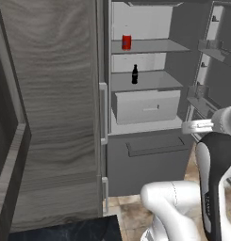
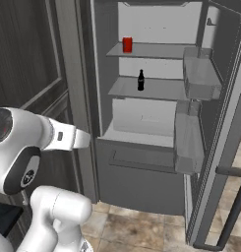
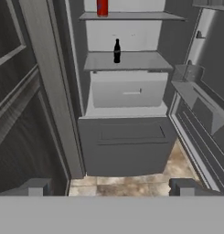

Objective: Open the fridge, grab two sodas, and place both sodas inside the bowl with ice on the dining counter.

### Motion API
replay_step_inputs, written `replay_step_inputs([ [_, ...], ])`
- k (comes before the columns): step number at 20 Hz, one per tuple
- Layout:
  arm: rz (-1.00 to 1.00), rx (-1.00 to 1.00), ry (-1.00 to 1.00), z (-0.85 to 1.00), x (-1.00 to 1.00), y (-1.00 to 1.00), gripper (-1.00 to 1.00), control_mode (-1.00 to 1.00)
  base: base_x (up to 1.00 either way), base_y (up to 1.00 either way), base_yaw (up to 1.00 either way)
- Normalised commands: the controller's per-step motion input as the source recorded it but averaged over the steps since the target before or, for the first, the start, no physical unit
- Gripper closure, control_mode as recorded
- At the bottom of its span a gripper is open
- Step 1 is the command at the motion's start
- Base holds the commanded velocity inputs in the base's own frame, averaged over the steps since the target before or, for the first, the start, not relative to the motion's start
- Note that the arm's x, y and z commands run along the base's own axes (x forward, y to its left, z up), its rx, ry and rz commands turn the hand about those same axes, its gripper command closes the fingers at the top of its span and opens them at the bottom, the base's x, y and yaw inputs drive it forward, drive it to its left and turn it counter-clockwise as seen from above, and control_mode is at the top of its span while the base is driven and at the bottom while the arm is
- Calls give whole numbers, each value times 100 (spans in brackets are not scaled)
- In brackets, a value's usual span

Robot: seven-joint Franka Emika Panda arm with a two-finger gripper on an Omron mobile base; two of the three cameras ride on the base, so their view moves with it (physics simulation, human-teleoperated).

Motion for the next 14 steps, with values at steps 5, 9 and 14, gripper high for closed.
replay_step_inputs([
  [5, 0, -1, 0, -13, -6, -3, -100, -100, 0, 0, 0],
  [9, 2, 0, -1, -15, -6, -19, -100, 100, -1, -12, 2],
  [14, 0, 0, 0, 0, 0, 0, -100, 100, 0, -47, 5],
])
